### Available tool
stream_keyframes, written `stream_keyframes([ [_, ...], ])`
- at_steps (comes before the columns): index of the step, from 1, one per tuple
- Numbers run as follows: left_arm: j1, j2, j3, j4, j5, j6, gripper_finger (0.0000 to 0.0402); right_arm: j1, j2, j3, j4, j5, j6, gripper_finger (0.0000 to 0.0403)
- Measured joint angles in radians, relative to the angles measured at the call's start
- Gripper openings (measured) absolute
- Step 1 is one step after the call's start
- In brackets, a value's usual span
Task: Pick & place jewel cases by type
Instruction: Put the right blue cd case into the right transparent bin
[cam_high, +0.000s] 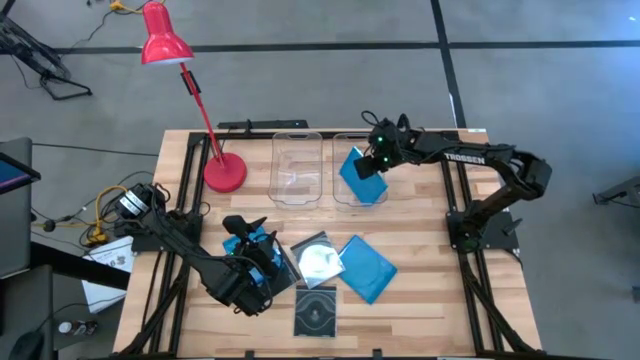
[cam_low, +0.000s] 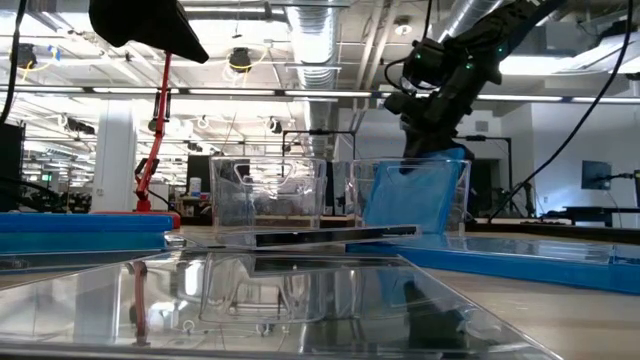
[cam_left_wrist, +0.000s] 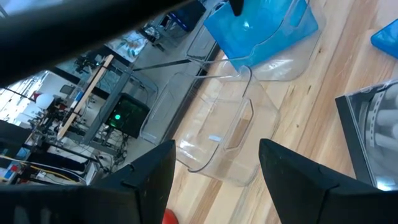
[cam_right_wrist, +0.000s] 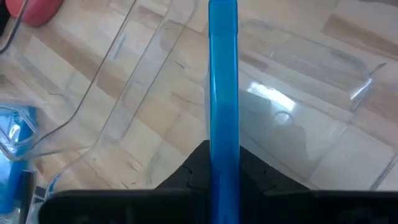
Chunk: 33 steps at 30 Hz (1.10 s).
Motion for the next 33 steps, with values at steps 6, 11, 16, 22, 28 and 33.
stream_keyframes([
  [6,0.0,0.0,0.0,0.0,0.0,0.0,0.0226,0.014,0.001,-0.001,0.05,0.107,0.083,0.0045],
  [11,0.0,0.0,0.0,0.0,0.001,0.0,0.0226,0.035,0.001,-0.001,0.134,0.122,0.172,0.0033],
  [16,0.0,0.0,0.0,0.0,0.001,0.0,0.0226,0.057,0.008,-0.002,0.127,0.155,0.232,0.0033],
  [22,0.0,0.0,0.0,0.004,0.002,0.0,0.0226,0.109,0.029,-0.003,0.121,0.244,0.29,0.0061],
  [28,0.0,0.0,0.0,0.007,0.02,0.0,0.0226,0.128,0.087,-0.003,0.147,0.221,0.323,0.0094],
  [33,-0.007,0.0,0.0,0.008,0.027,-0.003,0.0226,0.138,0.122,-0.002,0.149,0.209,0.332,0.0134],
])
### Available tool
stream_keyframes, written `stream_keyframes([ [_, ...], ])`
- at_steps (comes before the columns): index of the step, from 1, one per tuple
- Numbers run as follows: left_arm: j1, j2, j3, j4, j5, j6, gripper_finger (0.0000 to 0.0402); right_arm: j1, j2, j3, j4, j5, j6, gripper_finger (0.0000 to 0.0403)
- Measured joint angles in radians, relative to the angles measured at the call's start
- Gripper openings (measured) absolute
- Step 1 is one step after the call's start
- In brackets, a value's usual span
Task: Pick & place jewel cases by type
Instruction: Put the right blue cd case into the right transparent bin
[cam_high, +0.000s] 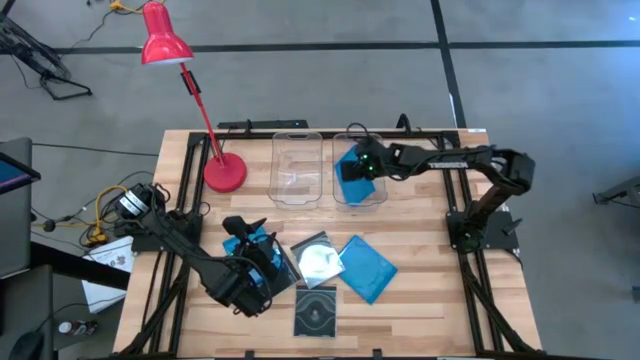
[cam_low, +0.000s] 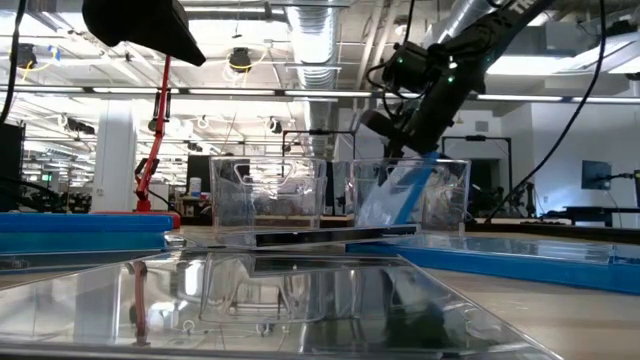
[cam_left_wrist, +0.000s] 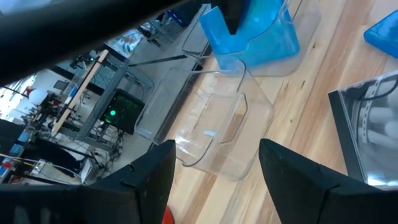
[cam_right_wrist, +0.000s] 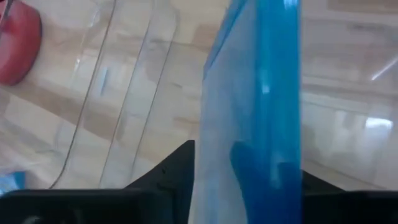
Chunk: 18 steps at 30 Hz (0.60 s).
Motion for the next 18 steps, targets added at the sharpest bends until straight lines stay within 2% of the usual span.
stream_keyframes([
  [10,-0.006,0.0,0.0,0.0,0.0,0.0,0.0226,-0.011,-0.063,0.001,-0.032,-0.016,-0.043,0.0209],
  [18,-0.006,0.0,0.0,0.0,-0.004,0.0,0.0226,-0.006,-0.068,0.001,-0.087,0.014,-0.047,0.0227],
])
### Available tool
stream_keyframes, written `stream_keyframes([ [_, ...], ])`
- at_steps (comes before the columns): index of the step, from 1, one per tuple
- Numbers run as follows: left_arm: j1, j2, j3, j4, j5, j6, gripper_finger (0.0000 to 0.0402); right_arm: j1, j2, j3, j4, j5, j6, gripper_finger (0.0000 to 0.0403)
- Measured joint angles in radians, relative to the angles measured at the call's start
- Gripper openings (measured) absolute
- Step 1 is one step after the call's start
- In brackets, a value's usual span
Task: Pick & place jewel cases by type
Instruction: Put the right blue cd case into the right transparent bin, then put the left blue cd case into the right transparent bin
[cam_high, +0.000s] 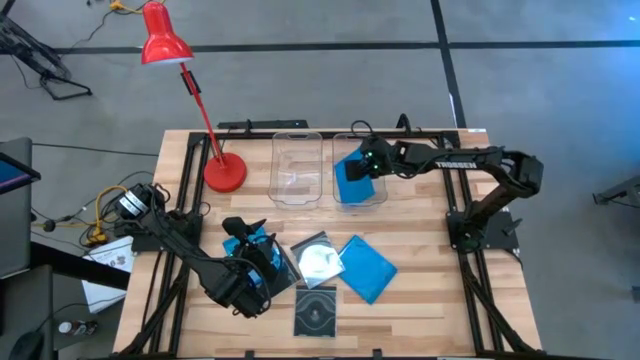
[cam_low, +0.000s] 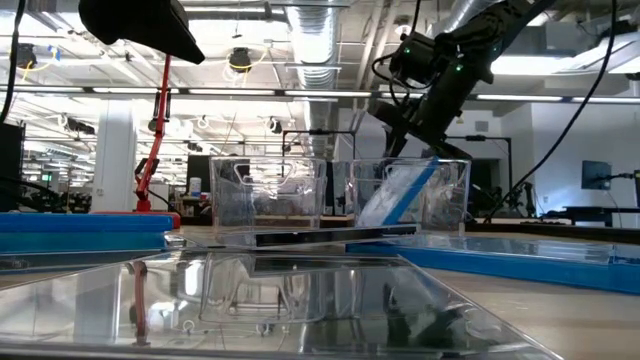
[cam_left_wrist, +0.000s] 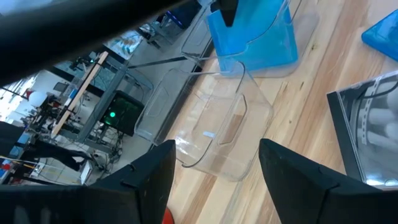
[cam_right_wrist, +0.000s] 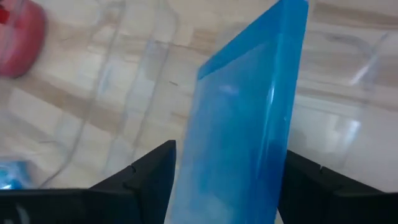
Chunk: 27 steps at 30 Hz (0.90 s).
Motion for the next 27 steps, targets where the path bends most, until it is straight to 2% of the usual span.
stream_keyframes([
  [8,0.0,0.0,0.0,0.0,0.0,-0.003,0.0226,0.02,0.0,0.025,-0.04,0.033,-0.055,0.0224],
  [13,0.0,0.0,0.0,0.004,-0.001,-0.003,0.0226,0.033,-0.001,0.091,-0.127,0.13,-0.123,0.0223],
  [18,0.0,0.0,0.0,0.004,-0.001,-0.004,0.0226,0.046,-0.001,0.168,-0.223,0.153,-0.195,0.0221],
  [27,0.0,0.0,0.0,0.01,0.0,-0.011,0.0226,0.16,-0.01,0.289,-0.384,0.237,-0.451,0.0221],
])
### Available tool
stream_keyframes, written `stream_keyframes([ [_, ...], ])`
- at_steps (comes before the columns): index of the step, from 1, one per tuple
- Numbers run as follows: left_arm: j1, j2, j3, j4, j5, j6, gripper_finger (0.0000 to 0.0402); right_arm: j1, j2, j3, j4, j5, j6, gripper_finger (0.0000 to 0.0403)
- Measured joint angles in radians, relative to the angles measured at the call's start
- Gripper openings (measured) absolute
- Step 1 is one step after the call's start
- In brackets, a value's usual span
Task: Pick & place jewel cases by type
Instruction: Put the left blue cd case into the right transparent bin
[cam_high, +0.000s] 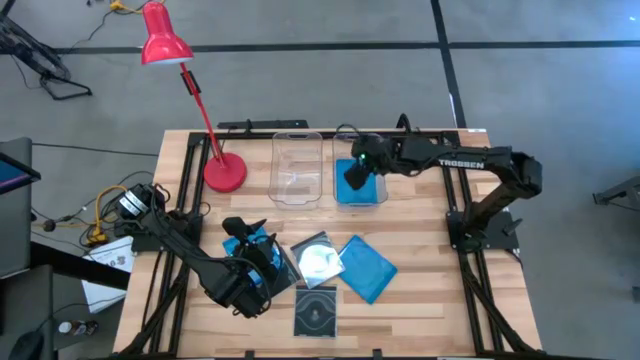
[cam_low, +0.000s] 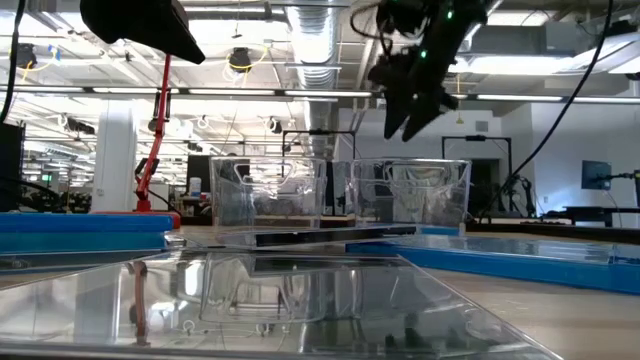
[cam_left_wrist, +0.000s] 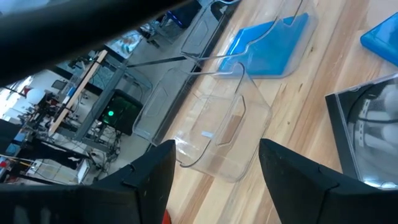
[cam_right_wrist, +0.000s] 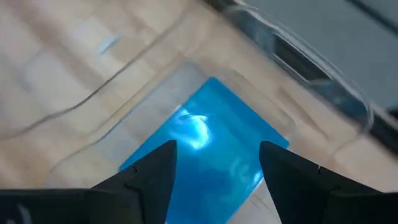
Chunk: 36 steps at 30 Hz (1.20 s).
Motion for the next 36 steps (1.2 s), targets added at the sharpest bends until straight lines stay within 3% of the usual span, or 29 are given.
stream_keyframes([
  [9,0.002,0.0,0.0,0.038,-0.004,0.012,0.0226,0.217,-0.092,0.001,0.003,0.059,-0.156,0.0221],
  [15,0.001,0.0,0.0,0.048,0.109,0.012,0.0226,0.377,-0.195,-0.053,0.068,0.105,-0.166,0.0221],
  [19,-0.014,-0.001,-0.012,0.052,0.188,0.012,0.0226,0.488,-0.268,-0.172,0.219,0.105,-0.171,0.0221],
  [25,-0.026,-0.001,-0.048,0.105,0.288,-0.009,0.0226,0.611,-0.302,-0.397,0.657,0.09,-0.211,0.022],
  [29,-0.026,-0.001,-0.069,0.266,0.31,0.125,0.0226,0.634,-0.269,-0.47,0.797,0.024,-0.222,0.022],
  [36,0.01,-0.001,-0.119,0.683,0.348,0.529,0.0226,0.698,-0.15,-0.493,0.82,0.024,-0.185,0.022],
])
